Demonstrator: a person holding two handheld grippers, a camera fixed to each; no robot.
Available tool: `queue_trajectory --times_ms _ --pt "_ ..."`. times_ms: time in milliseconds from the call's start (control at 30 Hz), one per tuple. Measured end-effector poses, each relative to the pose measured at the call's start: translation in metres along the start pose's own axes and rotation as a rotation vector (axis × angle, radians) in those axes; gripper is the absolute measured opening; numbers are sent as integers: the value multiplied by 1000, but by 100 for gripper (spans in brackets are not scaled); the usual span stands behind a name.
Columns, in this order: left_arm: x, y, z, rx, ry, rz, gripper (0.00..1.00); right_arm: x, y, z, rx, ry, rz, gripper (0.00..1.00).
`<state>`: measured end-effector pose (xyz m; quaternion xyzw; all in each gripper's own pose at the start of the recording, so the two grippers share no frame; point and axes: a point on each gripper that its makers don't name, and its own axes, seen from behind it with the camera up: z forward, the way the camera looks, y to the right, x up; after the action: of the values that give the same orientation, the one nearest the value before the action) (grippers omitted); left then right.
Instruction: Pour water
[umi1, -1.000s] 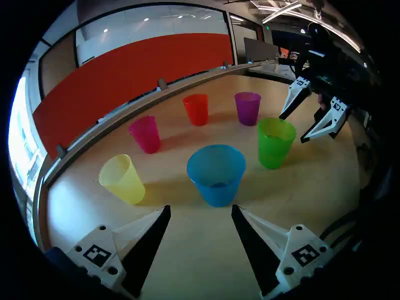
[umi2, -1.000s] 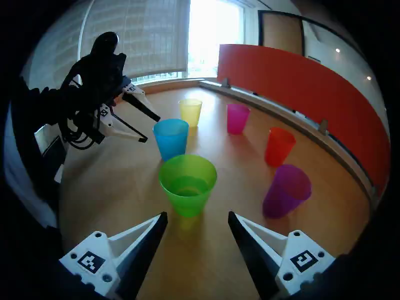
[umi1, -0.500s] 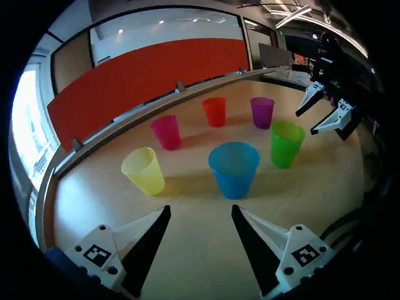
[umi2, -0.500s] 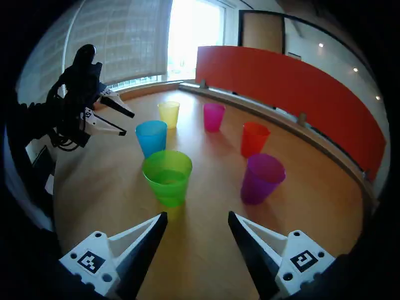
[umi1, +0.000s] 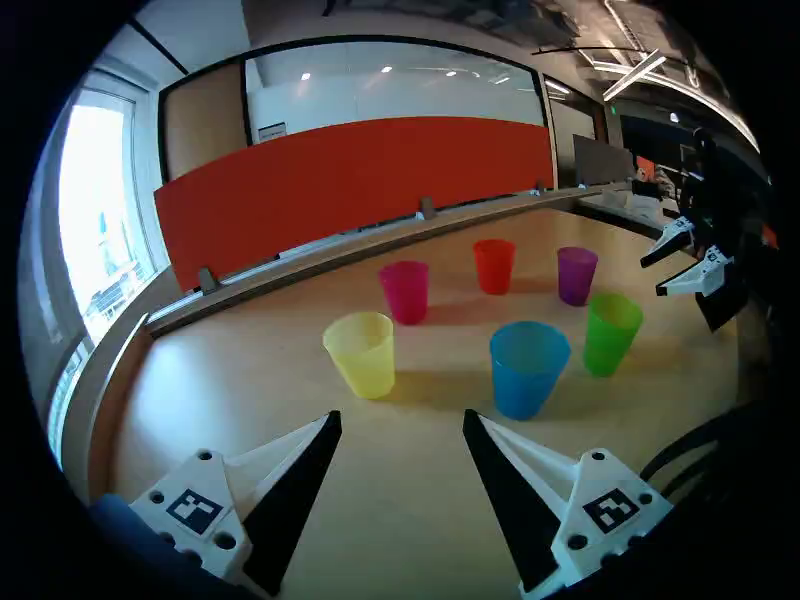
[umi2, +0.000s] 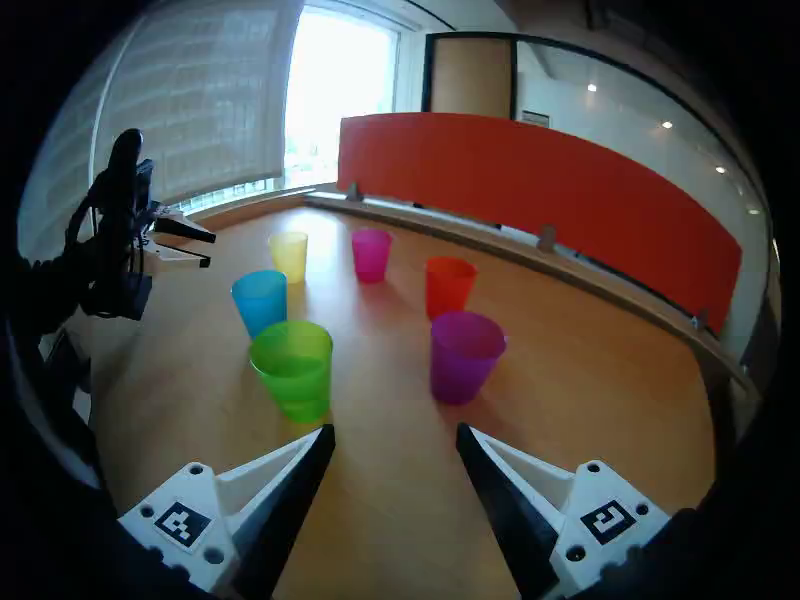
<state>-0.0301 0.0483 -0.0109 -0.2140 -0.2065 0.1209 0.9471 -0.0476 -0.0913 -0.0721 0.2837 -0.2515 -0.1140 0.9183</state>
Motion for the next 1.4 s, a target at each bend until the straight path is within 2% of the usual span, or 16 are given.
queue_trajectory --times_ms 233,567,700,1100,1267,1400 --pt "0 -23 -12 73 43 -52 90 11 24 -15 -120 67 31 94" --pt "0 -46 -28 162 110 -134 90 28 43 -25 -232 198 102 94" --pt "6 -51 -34 182 141 -154 90 33 48 -27 -258 227 126 94" --pt "20 -63 -45 249 213 -151 90 48 70 -34 -350 325 171 94" --pt "28 -69 -48 282 253 -184 90 55 75 -39 -402 379 208 94" --pt "35 -69 -51 288 288 -207 90 61 77 -44 -428 423 234 94"
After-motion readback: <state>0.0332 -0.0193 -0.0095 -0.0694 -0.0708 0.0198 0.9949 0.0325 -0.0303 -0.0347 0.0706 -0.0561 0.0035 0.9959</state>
